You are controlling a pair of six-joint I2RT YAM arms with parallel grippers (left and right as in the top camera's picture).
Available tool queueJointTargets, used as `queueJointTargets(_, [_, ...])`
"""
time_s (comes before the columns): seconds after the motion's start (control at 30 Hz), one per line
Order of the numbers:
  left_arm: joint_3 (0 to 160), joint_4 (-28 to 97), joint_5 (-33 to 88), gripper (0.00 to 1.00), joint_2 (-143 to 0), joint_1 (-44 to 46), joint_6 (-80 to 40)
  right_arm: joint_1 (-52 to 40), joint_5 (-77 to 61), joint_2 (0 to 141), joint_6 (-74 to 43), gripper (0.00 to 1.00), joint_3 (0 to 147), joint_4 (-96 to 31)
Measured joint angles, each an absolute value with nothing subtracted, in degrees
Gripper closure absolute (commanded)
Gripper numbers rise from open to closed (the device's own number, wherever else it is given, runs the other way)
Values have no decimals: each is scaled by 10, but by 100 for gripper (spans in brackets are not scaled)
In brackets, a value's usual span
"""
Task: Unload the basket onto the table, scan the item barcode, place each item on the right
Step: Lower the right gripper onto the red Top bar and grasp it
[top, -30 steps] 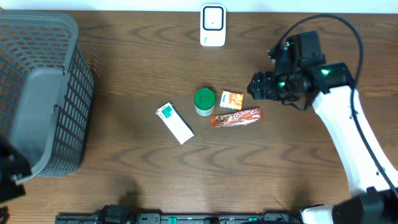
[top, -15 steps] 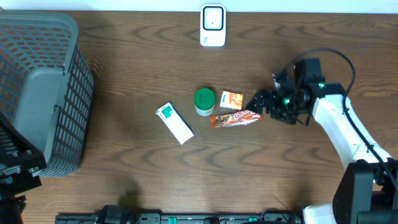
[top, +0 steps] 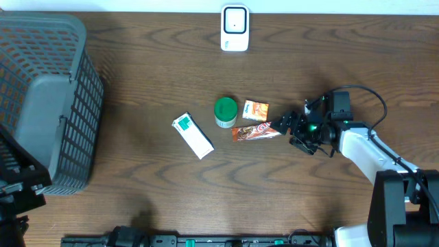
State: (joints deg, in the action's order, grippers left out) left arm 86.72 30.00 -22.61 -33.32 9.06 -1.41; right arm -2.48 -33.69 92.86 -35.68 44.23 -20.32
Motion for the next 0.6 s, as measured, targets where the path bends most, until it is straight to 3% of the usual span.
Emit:
queueJointTargets(0.4, [867, 300, -226, 15, -294, 90, -14, -25, -295, 929, -398, 11, 431, -159])
queueJointTargets(0.6, [867, 300, -226, 15, -291, 91, -14, -25, -313, 962, -415, 17, 437, -113])
